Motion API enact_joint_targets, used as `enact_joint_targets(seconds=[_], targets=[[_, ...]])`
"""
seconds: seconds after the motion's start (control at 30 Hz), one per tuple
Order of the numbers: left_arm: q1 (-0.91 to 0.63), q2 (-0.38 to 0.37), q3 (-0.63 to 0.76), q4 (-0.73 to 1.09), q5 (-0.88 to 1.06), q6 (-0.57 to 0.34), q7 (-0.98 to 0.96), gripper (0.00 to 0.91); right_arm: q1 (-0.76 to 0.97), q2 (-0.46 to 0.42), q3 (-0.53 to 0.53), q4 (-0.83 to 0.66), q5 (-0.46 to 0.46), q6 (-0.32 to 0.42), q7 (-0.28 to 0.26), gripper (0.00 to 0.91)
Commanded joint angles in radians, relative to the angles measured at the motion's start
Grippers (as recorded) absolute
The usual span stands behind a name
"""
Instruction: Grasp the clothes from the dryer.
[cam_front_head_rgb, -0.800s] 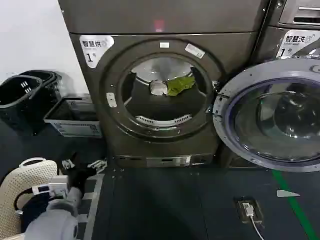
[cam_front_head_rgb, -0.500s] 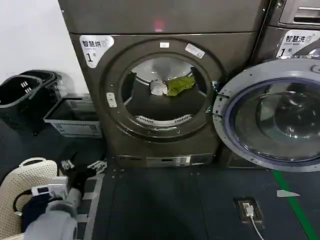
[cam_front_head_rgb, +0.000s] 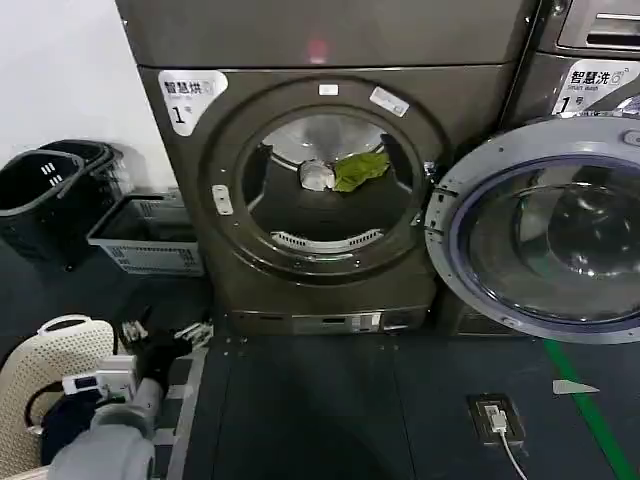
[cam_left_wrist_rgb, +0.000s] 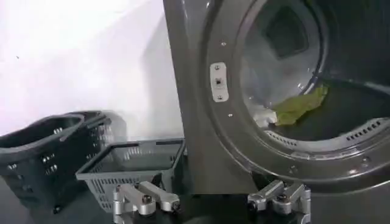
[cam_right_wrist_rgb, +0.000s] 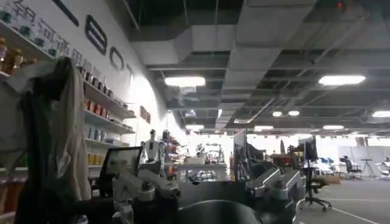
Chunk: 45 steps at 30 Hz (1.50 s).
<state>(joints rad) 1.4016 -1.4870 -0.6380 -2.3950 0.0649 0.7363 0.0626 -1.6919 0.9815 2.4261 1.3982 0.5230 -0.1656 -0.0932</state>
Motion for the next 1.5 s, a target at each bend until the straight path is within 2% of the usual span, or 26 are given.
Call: enact_joint_targets(seconds=[0.03,1.07,1.4,1.5], targets=[[0.002,0.003,-0.001,0.000,0.000,0.049,-0.001,0.907,-0.001,-0.001,-0.001,0.003,0.002,0.005,0.003,0.907],[0.017,0.003,0.005,-0.026,-0.034,0.049,0.001,0.907,0.020,-0.009,-0.019,-0.030,-0.002,0.015,0.014,0.907],[0.018,0.003,0.009,-0.034,-0.006,0.049,0.026,0.907,0.019,-0.010,-0.015,-0.044,0.002,0.029,0.053,0.907],[0.017,0.004,0.010,-0.029,-0.001,0.049,0.026,0.907,0.022,-0.010,-0.013,-0.045,0.035,0.035,0.071,0.907]])
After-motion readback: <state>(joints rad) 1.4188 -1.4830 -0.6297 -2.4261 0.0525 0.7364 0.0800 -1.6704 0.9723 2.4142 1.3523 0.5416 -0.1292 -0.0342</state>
